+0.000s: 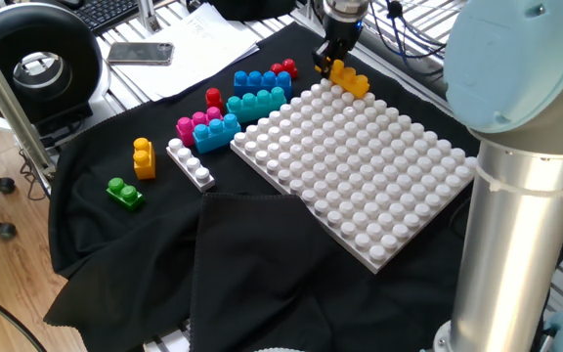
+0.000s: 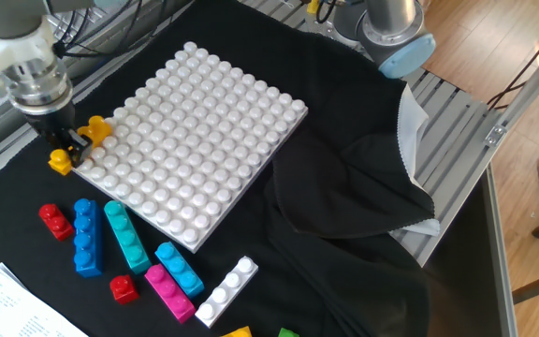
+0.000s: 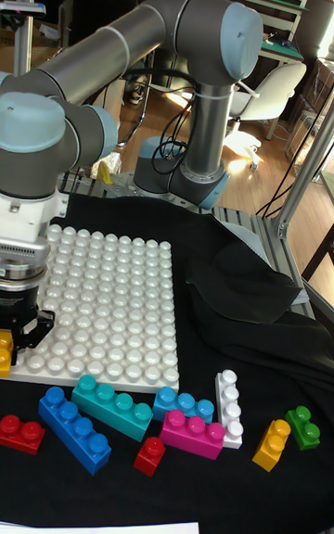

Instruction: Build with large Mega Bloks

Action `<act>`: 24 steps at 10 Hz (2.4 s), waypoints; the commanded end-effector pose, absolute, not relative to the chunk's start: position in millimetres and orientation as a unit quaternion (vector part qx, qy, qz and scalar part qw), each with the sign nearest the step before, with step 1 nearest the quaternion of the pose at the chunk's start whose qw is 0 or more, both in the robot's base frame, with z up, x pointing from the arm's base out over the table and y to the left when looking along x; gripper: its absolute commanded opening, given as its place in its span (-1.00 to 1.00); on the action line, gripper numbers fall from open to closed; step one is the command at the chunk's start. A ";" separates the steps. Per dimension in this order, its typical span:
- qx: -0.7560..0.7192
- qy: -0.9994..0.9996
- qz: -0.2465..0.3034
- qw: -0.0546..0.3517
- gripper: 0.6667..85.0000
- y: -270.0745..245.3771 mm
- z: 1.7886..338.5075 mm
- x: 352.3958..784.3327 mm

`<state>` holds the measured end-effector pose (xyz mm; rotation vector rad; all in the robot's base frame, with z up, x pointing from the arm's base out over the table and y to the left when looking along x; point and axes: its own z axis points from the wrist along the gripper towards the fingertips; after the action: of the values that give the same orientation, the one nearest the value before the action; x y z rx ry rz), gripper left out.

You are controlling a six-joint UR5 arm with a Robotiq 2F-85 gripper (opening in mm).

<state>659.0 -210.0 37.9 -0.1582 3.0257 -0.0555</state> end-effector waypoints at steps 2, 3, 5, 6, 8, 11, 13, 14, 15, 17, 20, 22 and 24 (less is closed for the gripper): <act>-0.069 0.997 0.000 0.044 -0.98 -214.6 41.2 656.0; -0.066 0.997 0.012 0.034 -0.98 -218.5 49.8 654.9; -0.050 0.999 0.007 0.020 -0.98 -225.4 68.3 652.5; -0.040 0.999 0.010 0.021 -0.98 -222.9 69.7 651.4; -0.023 0.999 0.009 0.021 -0.98 -221.4 68.7 651.0; 0.006 1.000 -0.003 0.017 -0.98 -218.3 60.6 646.2; 0.021 0.999 -0.007 0.025 -0.98 -218.0 50.5 647.0; 0.026 0.999 -0.009 0.029 -0.98 -219.5 44.0 646.9; 0.024 0.999 -0.009 0.031 -0.98 -221.0 39.7 645.9; 0.012 1.000 -0.006 0.024 -0.98 -222.7 34.6 639.4; -0.007 1.000 0.007 -0.015 -0.98 -217.4 33.5 617.9; 0.002 1.000 0.016 -0.019 -0.98 -218.4 37.3 616.4; 0.007 1.000 0.007 -0.003 -0.98 -229.4 39.5 627.1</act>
<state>622.4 -223.8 36.4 -0.0021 3.1618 0.0109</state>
